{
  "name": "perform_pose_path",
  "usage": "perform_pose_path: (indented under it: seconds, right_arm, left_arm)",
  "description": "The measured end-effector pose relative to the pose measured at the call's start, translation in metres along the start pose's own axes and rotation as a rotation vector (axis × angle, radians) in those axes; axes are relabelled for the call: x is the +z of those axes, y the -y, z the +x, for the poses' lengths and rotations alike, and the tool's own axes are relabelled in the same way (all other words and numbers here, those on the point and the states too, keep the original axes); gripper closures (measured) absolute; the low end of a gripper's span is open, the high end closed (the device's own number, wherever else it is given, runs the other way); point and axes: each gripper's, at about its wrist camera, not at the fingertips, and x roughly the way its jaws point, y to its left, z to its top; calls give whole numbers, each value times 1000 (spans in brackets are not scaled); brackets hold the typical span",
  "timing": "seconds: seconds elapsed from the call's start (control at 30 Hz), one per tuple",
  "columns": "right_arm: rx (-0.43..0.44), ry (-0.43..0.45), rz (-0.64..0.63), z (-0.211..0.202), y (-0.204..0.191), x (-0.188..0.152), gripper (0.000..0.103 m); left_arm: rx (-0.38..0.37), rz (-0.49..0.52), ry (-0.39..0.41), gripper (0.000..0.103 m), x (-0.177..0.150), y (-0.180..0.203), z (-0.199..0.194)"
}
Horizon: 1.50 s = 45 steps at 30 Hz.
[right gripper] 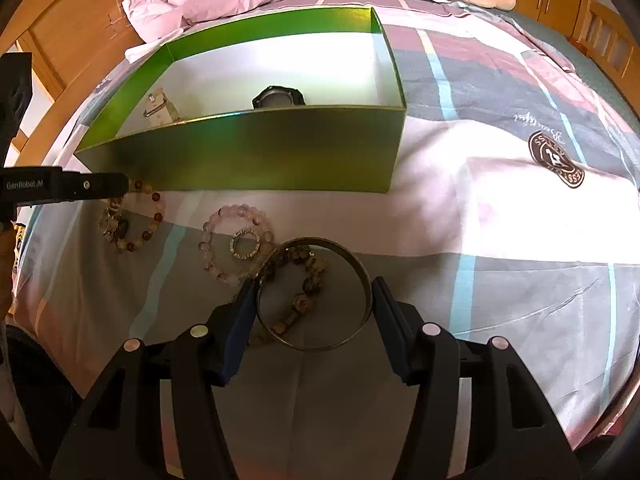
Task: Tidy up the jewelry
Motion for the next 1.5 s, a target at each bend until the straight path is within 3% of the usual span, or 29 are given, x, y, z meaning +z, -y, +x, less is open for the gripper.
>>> perform_pose_path:
  seconds: [0.2, 0.47, 0.6, 0.73, 0.87, 1.2, 1.33, 1.4, 1.5]
  right_arm:
    - [-31, 11, 17, -4, 7, 3, 46]
    - [-56, -7, 35, 1, 12, 0, 46]
    - [-56, -12, 33, 2, 12, -1, 46]
    - [-56, -15, 32, 3, 11, -2, 46]
    - [-57, -14, 25, 3, 9, -3, 46]
    - [-71, -13, 18, 4, 8, -2, 46]
    - [-68, -16, 21, 6, 9, -2, 46]
    - [-66, -15, 22, 6, 9, -3, 46]
    - [-64, -14, 24, 6, 9, -3, 46]
  left_arm:
    - [-86, 64, 5, 82, -12, 12, -5]
    - [-52, 21, -44, 82, -14, 6, 17]
    - [-19, 26, -57, 75, -14, 11, 28]
    - [-14, 23, -55, 72, -14, 10, 28]
    - [-12, 9, -46, 62, -14, 8, 24]
    - [-21, -6, -46, 58, -12, 3, 19]
    - [-18, -12, -55, 67, -12, 0, 20]
    - [-13, -3, -57, 80, -13, 1, 21]
    - [-4, 7, -60, 89, -13, 3, 21]
